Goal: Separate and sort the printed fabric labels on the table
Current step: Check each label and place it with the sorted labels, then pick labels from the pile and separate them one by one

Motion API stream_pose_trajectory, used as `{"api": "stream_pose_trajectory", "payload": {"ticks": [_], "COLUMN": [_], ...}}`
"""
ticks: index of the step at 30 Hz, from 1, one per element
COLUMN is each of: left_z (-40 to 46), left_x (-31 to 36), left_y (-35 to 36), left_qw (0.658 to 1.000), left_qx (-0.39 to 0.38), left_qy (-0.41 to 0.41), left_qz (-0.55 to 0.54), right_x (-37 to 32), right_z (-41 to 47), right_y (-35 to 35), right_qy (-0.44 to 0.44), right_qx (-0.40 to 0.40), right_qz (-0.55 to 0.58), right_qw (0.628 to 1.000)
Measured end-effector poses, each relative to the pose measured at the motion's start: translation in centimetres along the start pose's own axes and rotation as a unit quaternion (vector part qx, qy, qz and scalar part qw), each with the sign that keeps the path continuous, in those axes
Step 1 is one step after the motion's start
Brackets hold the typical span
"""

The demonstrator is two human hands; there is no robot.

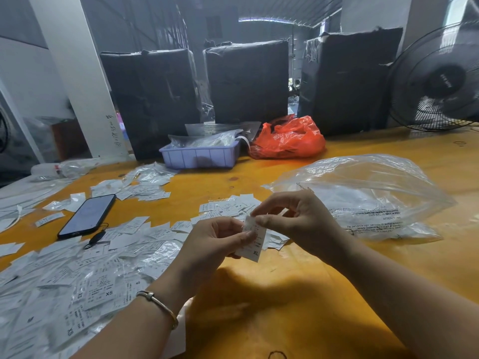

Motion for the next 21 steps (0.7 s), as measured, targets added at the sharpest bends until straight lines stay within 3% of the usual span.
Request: {"api": "stream_pose_trajectory", "payload": {"ticks": [13,16,18,21], "left_z": [0.2,0.3,0.4,0.5], "left_x": [0.7,1.3,1.4,0.2], "left_y": [-0.4,-1.9,-4.1,-7.4], "left_qw": [0.998,0.995,0.991,0.967], "left_qx": [0.005,0.031,0.087,0.184], "left_qy": [0.046,0.063,0.052,-0.001], "left_qz": [0.031,0.070,0.090,0.177], "right_x": [1.2,1.8,2.7,4.0], "right_z": [-0.1,0.4,0.7,0.8], "right_y": [0.9,-0.8,-2.5,-5.4], "right_qy": [0.056,0.056,0.082,0.124], "right_qx": [-0.019,0.012,0.027,0.092], "right_qz": [0.066,-0.109,-0.256,-0.340], "right_qw": [0.996,0.992,0.963,0.928]}}
Point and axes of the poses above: each hand's wrist, its own z-axis towards the middle knuckle, its own y-axis out of the palm, x = y × z, the point moved 7 cm from there along z, towards the middle knuckle, and after that the axes turned 7 degrees about z, right-handed, at the moved point
